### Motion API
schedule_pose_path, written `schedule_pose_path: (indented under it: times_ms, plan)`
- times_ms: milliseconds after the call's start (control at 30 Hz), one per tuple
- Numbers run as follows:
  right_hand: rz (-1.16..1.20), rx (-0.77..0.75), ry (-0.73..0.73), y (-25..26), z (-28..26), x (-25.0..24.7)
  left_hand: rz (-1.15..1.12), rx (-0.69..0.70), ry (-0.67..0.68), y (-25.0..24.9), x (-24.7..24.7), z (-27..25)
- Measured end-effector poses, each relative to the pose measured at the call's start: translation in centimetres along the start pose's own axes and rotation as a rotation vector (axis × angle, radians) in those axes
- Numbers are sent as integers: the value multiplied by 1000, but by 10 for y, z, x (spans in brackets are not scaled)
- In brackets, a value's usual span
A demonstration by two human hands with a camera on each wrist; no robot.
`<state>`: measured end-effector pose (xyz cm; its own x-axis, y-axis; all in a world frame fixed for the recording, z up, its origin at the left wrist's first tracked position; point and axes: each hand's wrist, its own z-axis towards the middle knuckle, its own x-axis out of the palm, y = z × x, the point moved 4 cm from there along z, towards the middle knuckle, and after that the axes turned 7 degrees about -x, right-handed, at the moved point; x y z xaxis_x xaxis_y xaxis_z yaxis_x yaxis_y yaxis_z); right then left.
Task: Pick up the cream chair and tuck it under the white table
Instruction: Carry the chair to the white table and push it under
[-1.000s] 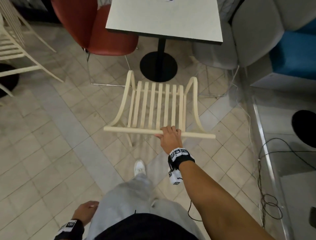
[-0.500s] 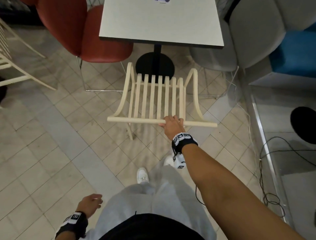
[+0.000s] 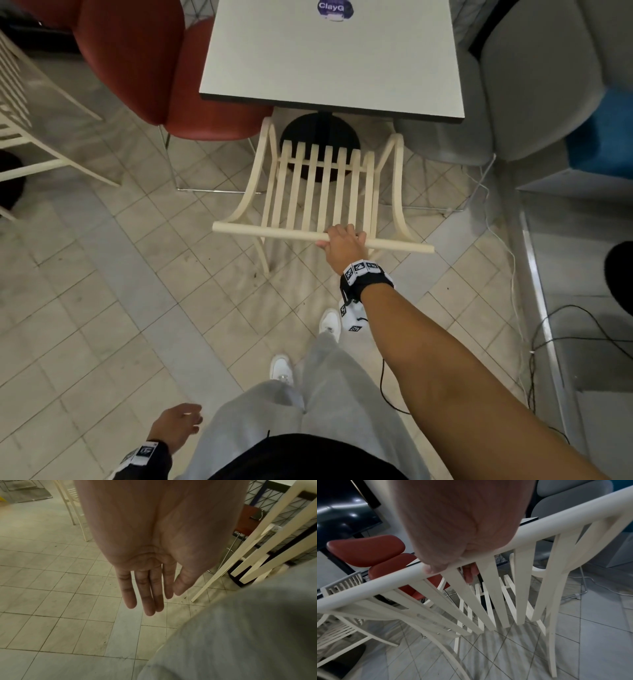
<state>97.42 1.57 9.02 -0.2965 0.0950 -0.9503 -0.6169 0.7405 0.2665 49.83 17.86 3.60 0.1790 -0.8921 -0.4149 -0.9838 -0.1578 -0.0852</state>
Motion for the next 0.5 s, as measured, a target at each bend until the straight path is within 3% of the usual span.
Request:
schedule_pose_path:
  times_ms: [133, 267, 366, 500]
  plan:
    - [30, -11, 26, -17, 31, -8, 28, 23, -11, -36, 3, -4]
    - [103, -22, 85, -31, 51, -16, 221, 122, -77, -91, -9, -12]
    - [153, -59, 118, -36, 54, -19, 317, 342, -239, -169, -31, -29]
    - [199, -119, 44, -48, 43, -20, 195, 719, -472, -287, -43, -66]
